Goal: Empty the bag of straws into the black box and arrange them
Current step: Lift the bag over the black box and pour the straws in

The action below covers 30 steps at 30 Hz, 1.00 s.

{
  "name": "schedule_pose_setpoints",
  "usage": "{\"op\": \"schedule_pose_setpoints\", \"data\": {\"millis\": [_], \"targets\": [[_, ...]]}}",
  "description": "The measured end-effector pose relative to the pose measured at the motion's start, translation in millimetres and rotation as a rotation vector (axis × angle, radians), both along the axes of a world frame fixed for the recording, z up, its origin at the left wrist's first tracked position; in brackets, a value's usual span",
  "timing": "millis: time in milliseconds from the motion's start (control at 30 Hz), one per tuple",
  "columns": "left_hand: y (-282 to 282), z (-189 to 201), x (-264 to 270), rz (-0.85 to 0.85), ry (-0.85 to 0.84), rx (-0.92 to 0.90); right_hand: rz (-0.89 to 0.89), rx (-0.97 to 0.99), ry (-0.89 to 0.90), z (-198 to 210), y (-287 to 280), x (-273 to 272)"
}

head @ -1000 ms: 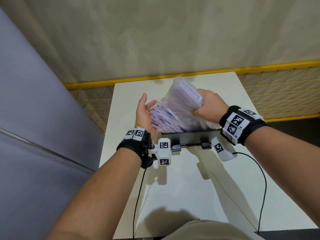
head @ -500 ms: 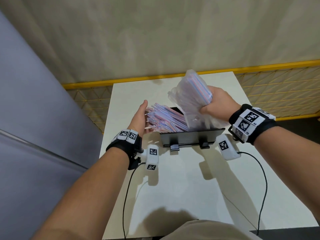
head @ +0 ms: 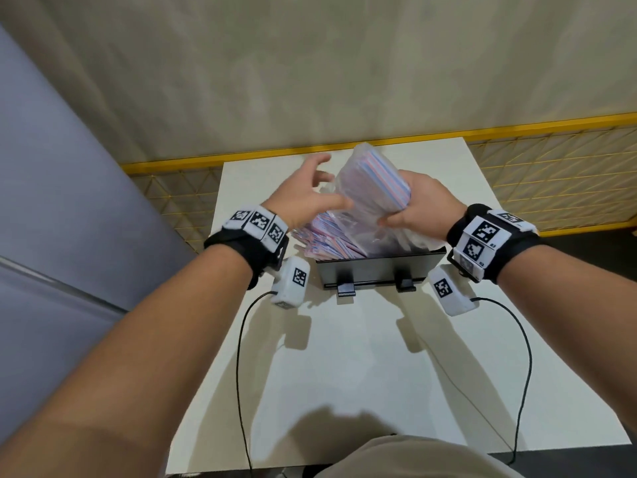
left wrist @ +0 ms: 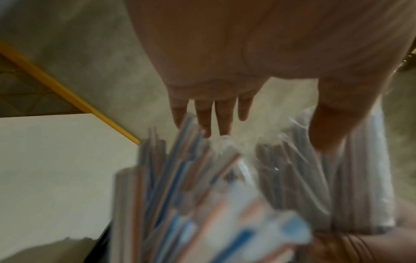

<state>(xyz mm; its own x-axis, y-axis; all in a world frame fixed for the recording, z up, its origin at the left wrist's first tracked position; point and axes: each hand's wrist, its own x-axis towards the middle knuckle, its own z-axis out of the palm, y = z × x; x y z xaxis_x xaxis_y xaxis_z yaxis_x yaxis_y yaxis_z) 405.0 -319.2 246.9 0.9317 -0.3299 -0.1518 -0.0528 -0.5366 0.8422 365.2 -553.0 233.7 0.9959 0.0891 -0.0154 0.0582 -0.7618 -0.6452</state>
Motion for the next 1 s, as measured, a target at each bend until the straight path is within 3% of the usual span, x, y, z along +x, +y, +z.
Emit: {"op": "schedule_pose_setpoints", "data": {"millis": [67,133,200,367,500,600,700,900,1000], "targets": [[-8.0,2.6,2.0,-0.053,-0.023,0.173,-0.025,-0.024,-0.015,1.0,-5.8,2.8],[-9.3,-1.7,6.1,-0.029,-0.163,0.301,-0.090,-0.062,-0.028,3.9,-15.5,5.7],[-6.3,-6.3,8.9,0.000,-0.217,0.269,-0.127,-0.059,-0.022,7.7,-23.7,7.5],[-3.3,-9.6,15.9,0.043,-0.162,0.092,-0.151,0.070,-0.050,13.5,-28.2,7.0],[-3.3,-8.8,17.3,0.058,-0.165,0.058,-0.156,0.160,-0.053,16.4,-33.5,6.4],[-5.7,-12.6,13.6,0.046,-0.151,0.093,-0.063,0.055,0.004,16.5,-35.0,5.5],[-5.7,-13.6,9.7,-0.018,-0.090,0.173,-0.082,0.048,-0.003,13.6,-33.2,5.6],[-19.5,-2.1,3.5,-0.091,-0.068,0.018,-0.010,0.094,-0.010,6.8,-16.4,7.4],[-22.7,-1.7,8.9,-0.052,-0.184,0.181,-0.003,0.040,-0.030,7.5,-15.6,6.5]]}}
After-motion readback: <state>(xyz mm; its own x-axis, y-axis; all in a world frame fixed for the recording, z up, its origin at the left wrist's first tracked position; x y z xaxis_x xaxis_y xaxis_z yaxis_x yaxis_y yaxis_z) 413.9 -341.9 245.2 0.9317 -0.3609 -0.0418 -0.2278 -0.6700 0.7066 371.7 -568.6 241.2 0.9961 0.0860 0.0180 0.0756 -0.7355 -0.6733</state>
